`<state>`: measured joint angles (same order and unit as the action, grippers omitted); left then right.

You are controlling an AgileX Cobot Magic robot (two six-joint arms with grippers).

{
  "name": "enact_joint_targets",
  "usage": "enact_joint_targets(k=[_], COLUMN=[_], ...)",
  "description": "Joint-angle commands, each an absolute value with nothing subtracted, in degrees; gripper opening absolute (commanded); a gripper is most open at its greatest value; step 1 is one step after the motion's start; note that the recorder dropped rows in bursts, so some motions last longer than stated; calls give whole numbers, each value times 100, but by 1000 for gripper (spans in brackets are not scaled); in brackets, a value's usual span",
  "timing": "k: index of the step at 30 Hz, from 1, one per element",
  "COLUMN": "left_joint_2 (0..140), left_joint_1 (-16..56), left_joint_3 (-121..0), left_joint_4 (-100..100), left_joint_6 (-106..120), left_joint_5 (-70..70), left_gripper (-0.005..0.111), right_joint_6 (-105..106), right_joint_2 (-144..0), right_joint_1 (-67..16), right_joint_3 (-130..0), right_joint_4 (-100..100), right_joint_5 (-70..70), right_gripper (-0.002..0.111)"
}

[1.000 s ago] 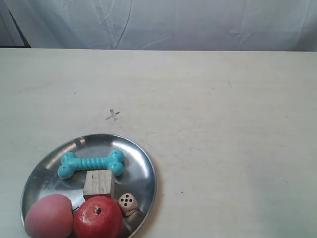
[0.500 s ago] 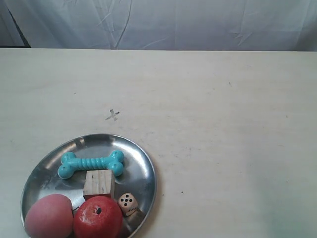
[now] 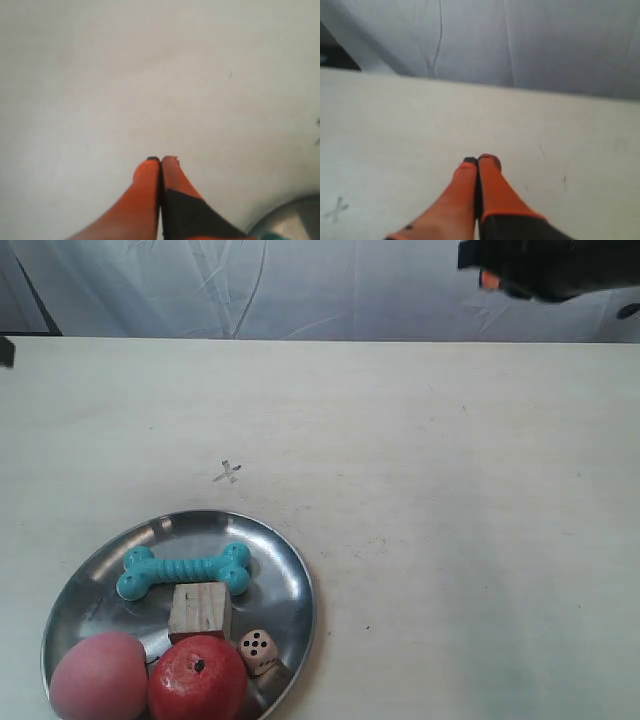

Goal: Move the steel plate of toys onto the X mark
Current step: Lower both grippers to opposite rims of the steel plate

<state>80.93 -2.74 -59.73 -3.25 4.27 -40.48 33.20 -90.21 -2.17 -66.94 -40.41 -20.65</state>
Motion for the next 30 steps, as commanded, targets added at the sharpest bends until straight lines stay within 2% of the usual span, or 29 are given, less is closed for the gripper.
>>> enact_joint_targets(k=[1,9,13,17,21,26,30], left_joint_2=[8681,8738,8738,8859,9114,9487,9704], left_joint_1=[-276,-276,-276,-276,-276,-276,-276], left_joint_3=[-6068,-6068,-6068,-6068,-5923,-5628,-5567], left_joint_4=[-385,-702,-676,-908,-1720,-2153,-2084], left_joint_6=[528,660,730,1276,1989,2454,2454], left_joint_5=[-4852,-4482,-4747,-5653,-6104,-6175,-6191], left_gripper=[0,0,0,0,1,19,41], right_joint_6=[1595,3748,2303,528,0,1158,1805], right_joint_2=[-10422,-11454,-11494,-11494,-11397,-11105,-10784], right_joint_1=[4,-81,-233,-310,-323,-523,-729], right_joint_3=[-7509,-7749,-7574,-7495,-7495,-7083,-6251], right_joint_4=[-3005,-4391,-2633,-666,-513,-2017,-3182], right_joint_5=[-3578,-6996,-6996,-6996,-6923,-6734,-6051], right_gripper=[-1,-1,-1,-1,-1,0,19])
